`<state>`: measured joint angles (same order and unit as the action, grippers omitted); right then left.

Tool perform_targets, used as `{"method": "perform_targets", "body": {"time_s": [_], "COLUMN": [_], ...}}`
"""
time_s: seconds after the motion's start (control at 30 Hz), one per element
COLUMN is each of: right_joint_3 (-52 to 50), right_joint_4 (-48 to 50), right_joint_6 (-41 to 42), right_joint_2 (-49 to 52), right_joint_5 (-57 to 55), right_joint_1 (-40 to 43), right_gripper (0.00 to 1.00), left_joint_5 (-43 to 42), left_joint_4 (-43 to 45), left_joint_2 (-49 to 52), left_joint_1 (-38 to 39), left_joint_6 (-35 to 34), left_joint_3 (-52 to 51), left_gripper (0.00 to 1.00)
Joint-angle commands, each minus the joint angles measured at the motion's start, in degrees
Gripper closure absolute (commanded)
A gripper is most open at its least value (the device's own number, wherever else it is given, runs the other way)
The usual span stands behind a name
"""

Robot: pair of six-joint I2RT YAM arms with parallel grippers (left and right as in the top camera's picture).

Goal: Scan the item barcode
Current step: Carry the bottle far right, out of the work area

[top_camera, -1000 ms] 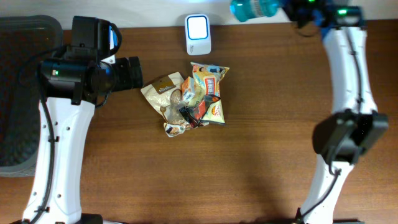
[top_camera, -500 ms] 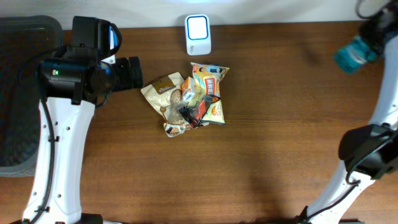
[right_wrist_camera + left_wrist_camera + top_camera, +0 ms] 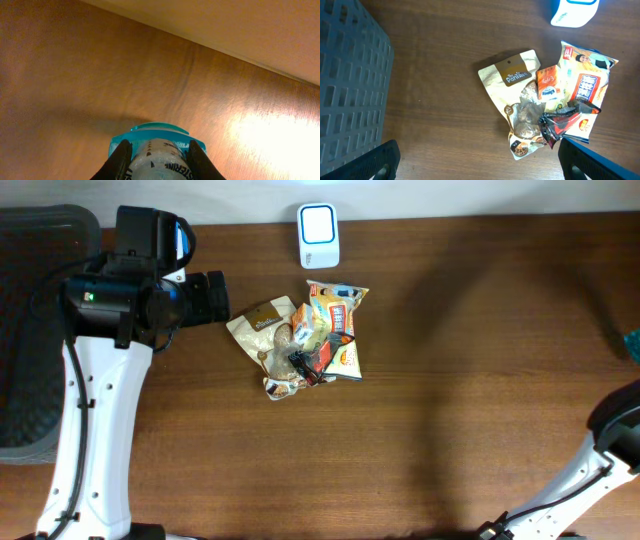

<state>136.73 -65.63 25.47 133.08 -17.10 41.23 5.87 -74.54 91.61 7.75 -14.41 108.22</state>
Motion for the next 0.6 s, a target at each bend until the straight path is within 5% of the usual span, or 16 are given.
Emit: {"method": "perform_targets", "body": {"time_s": [0.0,0.23,0.47,0.57], "right_joint_3": [0.44,0.42,0.42,0.39], "right_joint_4": [2.69,6.56,7.76,7.04], "right_joint_6": [-0.44,-2.99,-4.28,-4.26], "right_joint_2": [0.87,1.57,2.01,2.32], "right_joint_5": [-1.6,-1.64,-1.6,-1.57], "right_joint_1": [2.56,3.96,3.85,3.85], "right_gripper": [0.95,0.88,0.64,0.62], "left_joint_5": [0.42,0.42,0.44,0.42], "left_joint_4": [-0.11,-0.11,-0.11,-0.11], "left_joint_2": [0.22,0.22,0.22,0.22], "left_joint_1": [-0.39,-0.39,-0.39,-0.39], "left_joint_6": [-0.55,-0.55,-0.55,-0.55], "left_joint_3": [0.35,0.35,0.35,0.35], "left_gripper": [0.01,0.01,0.01,0.01]}}
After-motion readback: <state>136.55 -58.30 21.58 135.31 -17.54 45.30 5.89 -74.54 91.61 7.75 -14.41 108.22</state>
